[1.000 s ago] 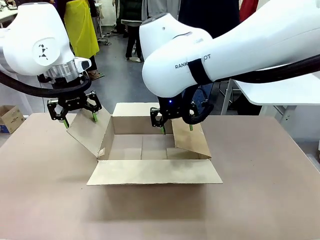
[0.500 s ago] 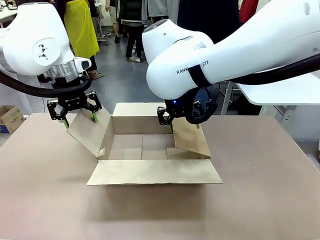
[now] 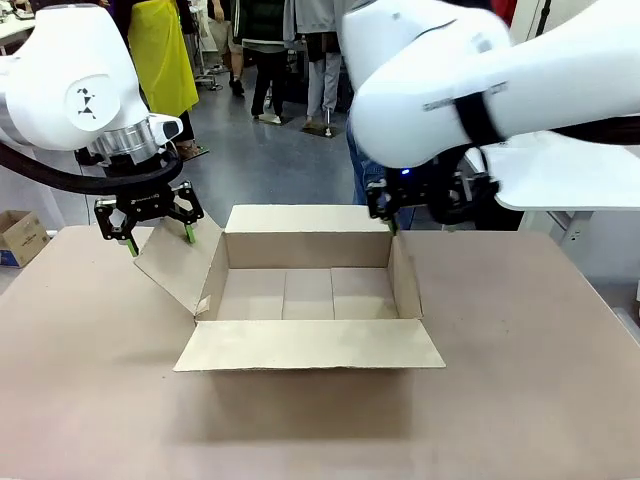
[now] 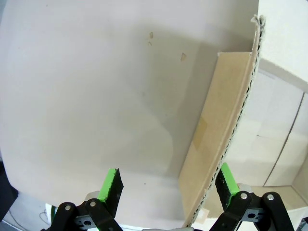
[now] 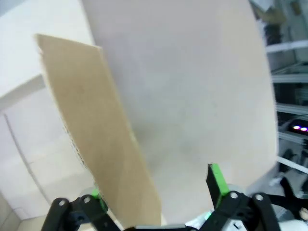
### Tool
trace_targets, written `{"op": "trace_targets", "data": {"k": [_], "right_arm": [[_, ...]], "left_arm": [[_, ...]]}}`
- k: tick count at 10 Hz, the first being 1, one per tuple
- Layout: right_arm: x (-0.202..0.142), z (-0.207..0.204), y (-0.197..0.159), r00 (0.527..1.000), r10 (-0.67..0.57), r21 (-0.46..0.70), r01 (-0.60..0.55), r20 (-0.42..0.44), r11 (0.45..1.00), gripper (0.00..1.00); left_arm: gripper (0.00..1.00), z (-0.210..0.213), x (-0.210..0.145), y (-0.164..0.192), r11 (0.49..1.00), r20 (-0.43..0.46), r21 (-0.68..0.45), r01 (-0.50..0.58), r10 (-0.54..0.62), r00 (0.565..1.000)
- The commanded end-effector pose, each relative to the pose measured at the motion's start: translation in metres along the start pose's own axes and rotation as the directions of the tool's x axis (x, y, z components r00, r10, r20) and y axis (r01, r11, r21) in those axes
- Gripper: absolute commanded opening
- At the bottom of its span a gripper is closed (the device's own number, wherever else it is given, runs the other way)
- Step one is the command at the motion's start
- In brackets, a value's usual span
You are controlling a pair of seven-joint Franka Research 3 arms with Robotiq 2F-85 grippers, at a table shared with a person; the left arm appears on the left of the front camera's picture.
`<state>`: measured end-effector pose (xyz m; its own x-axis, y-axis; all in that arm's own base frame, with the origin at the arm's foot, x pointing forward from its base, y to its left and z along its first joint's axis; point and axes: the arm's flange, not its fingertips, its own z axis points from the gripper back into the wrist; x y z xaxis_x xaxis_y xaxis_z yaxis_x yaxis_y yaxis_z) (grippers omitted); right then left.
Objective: Pack the gift set into the box.
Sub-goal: Place both hands on the side flaps of the Package Box and spread them outward.
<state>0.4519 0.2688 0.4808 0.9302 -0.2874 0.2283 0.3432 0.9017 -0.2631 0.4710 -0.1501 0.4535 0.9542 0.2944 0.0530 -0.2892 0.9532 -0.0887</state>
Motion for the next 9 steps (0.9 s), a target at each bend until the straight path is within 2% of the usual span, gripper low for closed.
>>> {"op": "trace_targets", "data": {"k": [1, 4, 5, 9], "right_arm": [[-0.005, -0.009, -0.045, 0.999, -0.052, 0.09, 0.053, -0.016, 0.995, 1.0], [0.003, -0.047, -0.09, 0.992, -0.099, 0.266, 0.116, -0.076, 0.957, 1.0], [0.005, -0.012, -0.063, 0.994, -0.1, 0.105, 0.104, -0.038, 0.989, 1.0], [0.005, -0.012, -0.063, 0.994, -0.1, 0.105, 0.104, -0.038, 0.989, 1.0]], "left_arm": [[1.0, 0.003, 0.001, 0.0, 1.0, 0.0, 0.017, -0.009, 0.009, 1.0], [1.0, 0.003, 0.001, 0.0, 1.0, 0.0, 0.017, -0.009, 0.009, 1.0], [1.0, 0.003, 0.001, 0.0, 1.0, 0.0, 0.017, -0.009, 0.009, 1.0], [1.0, 0.003, 0.001, 0.0, 1.0, 0.0, 0.017, -0.009, 0.009, 1.0]]}}
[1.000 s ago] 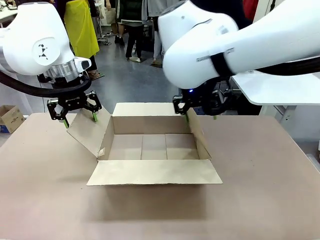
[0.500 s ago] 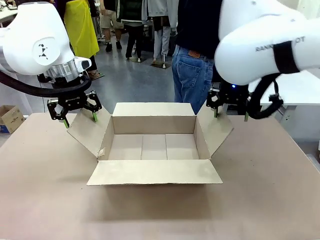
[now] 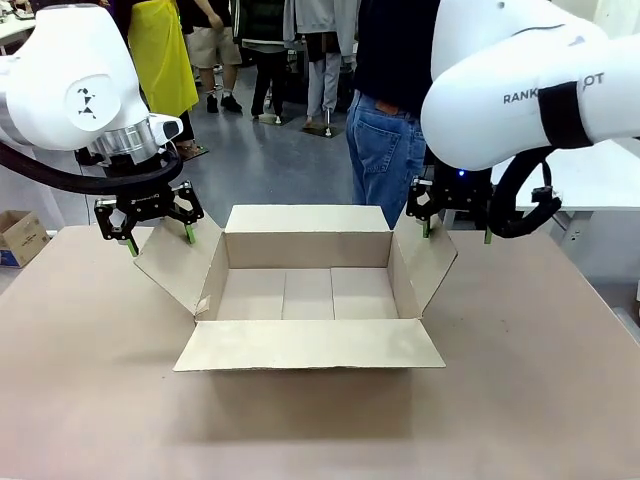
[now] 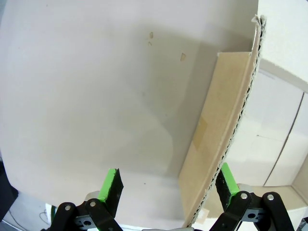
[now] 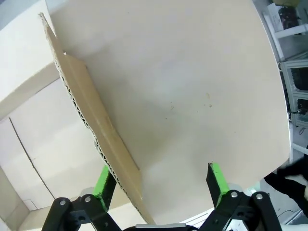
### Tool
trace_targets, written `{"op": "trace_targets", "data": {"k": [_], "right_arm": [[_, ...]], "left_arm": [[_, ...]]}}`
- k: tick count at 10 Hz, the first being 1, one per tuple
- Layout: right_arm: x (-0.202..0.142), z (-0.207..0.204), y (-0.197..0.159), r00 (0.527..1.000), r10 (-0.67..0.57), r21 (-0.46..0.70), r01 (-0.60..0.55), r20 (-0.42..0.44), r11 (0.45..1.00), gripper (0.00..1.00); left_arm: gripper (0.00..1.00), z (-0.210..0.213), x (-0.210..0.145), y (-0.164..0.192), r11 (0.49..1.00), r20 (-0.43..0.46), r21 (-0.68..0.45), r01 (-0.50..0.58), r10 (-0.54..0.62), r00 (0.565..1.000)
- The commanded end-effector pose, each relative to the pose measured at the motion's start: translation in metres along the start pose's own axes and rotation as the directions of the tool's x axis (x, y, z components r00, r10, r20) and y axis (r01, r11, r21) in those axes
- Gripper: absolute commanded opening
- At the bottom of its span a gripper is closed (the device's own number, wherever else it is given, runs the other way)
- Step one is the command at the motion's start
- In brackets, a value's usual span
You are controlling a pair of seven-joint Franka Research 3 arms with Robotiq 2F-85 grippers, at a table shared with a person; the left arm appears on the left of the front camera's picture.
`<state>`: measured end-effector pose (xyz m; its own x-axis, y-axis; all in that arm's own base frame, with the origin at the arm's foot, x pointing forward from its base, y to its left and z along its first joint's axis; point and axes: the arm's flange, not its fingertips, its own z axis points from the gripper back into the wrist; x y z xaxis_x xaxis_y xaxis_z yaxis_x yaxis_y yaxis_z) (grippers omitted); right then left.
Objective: Pack the gift set into the box.
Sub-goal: Place both hands on the side flaps of the Package Box and spread them outward, then lift both hands away from the flaps of the Package Box.
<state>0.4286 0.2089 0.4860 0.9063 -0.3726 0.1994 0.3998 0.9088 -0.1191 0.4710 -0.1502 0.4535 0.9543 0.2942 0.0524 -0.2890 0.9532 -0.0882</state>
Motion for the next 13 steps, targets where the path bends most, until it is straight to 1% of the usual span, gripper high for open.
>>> {"op": "trace_targets", "data": {"k": [1, 13], "right_arm": [[0.0084, 0.0002, 0.0006, 1.0, -0.021, -0.024, 0.021, 0.016, 0.999, 1.0], [0.0084, 0.0002, 0.0006, 1.0, -0.021, -0.024, 0.021, 0.016, 0.999, 1.0]], "left_arm": [[1.0, 0.003, 0.0009, 0.0, 1.0, 0.001, 0.017, -0.009, 0.009, 1.0], [1.0, 0.003, 0.0009, 0.0, 1.0, 0.001, 0.017, -0.009, 0.009, 1.0]]}}
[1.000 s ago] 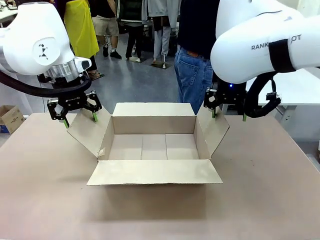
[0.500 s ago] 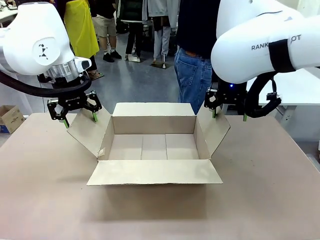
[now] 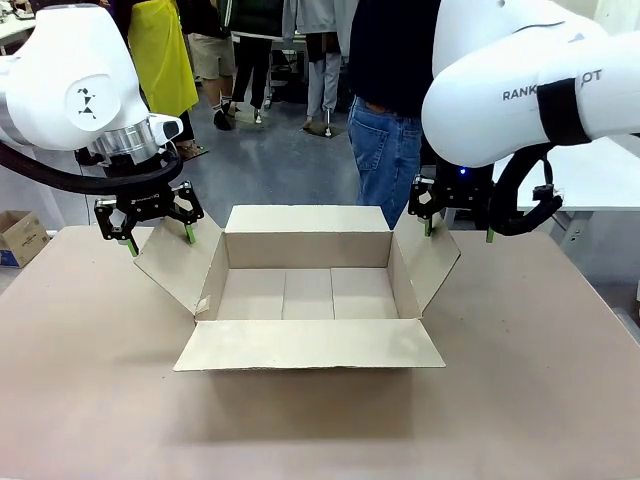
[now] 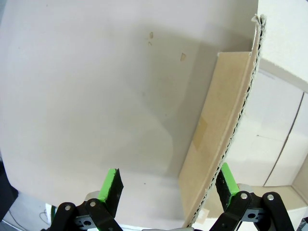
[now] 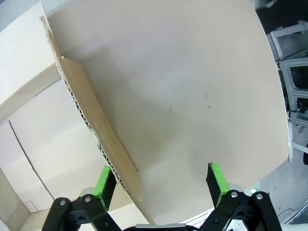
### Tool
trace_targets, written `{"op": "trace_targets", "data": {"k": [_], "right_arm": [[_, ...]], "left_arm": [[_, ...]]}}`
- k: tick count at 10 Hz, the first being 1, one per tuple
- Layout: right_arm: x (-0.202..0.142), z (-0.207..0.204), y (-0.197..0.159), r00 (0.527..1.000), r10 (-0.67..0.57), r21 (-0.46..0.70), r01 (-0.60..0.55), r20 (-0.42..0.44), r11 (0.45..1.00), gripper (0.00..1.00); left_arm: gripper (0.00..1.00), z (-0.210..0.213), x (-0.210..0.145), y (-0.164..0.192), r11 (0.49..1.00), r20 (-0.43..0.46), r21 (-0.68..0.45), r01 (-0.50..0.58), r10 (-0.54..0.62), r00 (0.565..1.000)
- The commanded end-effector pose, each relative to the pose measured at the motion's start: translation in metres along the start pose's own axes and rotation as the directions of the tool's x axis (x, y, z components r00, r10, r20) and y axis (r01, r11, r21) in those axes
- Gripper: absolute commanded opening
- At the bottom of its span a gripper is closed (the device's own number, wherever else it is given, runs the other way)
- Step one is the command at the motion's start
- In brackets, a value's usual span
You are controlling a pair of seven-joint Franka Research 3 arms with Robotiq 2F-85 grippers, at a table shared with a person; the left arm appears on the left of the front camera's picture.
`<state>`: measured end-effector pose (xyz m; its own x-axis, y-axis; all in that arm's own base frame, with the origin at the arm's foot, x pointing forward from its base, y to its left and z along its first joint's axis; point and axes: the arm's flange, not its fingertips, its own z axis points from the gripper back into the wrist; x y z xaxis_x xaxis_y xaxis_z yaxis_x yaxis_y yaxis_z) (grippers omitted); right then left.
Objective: Pack the gift set into the box.
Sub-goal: Lift both hands away from the flaps of the Package Box.
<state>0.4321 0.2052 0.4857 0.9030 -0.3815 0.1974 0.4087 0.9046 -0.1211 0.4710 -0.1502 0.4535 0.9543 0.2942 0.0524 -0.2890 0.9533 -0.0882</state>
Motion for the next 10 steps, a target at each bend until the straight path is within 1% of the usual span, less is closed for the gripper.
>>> {"op": "trace_targets", "data": {"k": [1, 10], "right_arm": [[0.0038, 0.0017, 0.0025, 1.0, -0.012, -0.02, 0.012, 0.019, 1.0, 1.0], [0.0038, 0.0017, 0.0025, 1.0, -0.012, -0.02, 0.012, 0.019, 1.0, 1.0]], "left_arm": [[1.0, 0.0029, 0.0009, 0.0, 1.0, 0.001, 0.017, -0.009, 0.009, 1.0], [1.0, 0.0029, 0.0009, 0.0, 1.0, 0.001, 0.017, -0.009, 0.009, 1.0]]}}
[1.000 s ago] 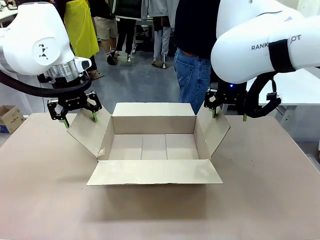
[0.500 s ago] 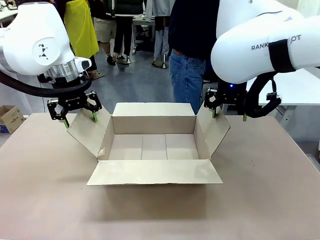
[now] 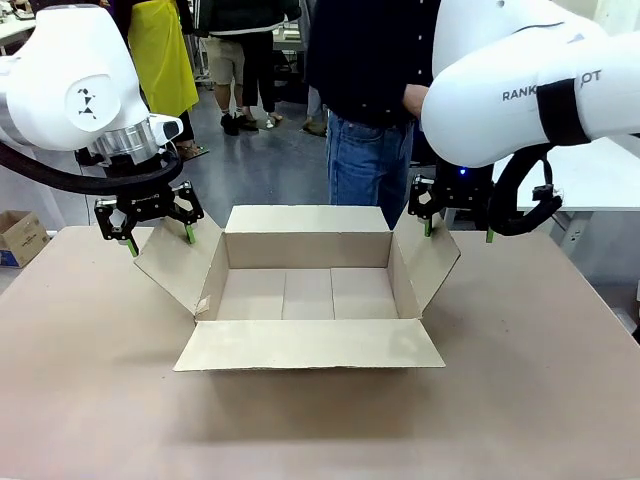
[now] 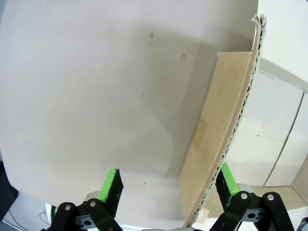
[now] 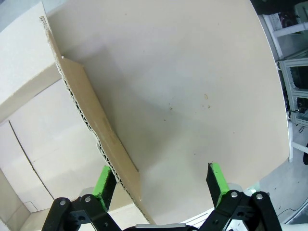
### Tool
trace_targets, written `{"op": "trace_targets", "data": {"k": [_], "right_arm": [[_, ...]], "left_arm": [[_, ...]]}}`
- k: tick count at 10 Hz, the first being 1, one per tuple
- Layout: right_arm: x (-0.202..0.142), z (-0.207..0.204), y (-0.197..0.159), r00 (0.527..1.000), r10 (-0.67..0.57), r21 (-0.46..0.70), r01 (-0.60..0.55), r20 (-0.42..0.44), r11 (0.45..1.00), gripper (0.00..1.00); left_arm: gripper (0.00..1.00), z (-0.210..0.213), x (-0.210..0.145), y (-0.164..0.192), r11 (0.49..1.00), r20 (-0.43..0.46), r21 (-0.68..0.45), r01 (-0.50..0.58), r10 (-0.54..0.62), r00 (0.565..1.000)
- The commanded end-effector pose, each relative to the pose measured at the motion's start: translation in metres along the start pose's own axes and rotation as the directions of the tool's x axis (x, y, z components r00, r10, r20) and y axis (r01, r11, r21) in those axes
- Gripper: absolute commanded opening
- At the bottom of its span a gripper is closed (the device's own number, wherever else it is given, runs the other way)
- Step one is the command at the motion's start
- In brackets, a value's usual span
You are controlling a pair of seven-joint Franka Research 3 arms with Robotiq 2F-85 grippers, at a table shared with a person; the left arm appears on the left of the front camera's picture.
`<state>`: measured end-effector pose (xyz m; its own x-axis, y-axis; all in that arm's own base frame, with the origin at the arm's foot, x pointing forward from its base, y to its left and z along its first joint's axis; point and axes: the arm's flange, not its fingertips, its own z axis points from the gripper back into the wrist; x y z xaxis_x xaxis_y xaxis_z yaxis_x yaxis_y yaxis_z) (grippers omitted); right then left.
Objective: Pack the gift set into the box.
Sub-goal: Lift both hands away from the flaps of the Package Box.
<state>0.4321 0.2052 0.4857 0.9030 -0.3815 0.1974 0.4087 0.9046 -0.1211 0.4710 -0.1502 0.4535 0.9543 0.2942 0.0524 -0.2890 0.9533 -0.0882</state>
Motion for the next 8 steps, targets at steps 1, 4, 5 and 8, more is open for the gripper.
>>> {"op": "trace_targets", "data": {"k": [1, 4, 5, 8], "right_arm": [[0.0038, 0.0017, 0.0025, 1.0, -0.012, -0.02, 0.012, 0.019, 1.0, 1.0], [0.0038, 0.0017, 0.0025, 1.0, -0.012, -0.02, 0.012, 0.019, 1.0, 1.0], [0.0038, 0.0017, 0.0025, 1.0, -0.012, -0.02, 0.012, 0.019, 1.0, 1.0], [0.0038, 0.0017, 0.0025, 1.0, -0.012, -0.02, 0.012, 0.019, 1.0, 1.0]], "left_arm": [[1.0, 0.0029, 0.0009, 0.0, 1.0, 0.001, 0.017, -0.009, 0.009, 1.0], [1.0, 0.0029, 0.0009, 0.0, 1.0, 0.001, 0.017, -0.009, 0.009, 1.0], [1.0, 0.0029, 0.0009, 0.0, 1.0, 0.001, 0.017, -0.009, 0.009, 1.0], [1.0, 0.0029, 0.0009, 0.0, 1.0, 0.001, 0.017, -0.009, 0.009, 1.0]]}}
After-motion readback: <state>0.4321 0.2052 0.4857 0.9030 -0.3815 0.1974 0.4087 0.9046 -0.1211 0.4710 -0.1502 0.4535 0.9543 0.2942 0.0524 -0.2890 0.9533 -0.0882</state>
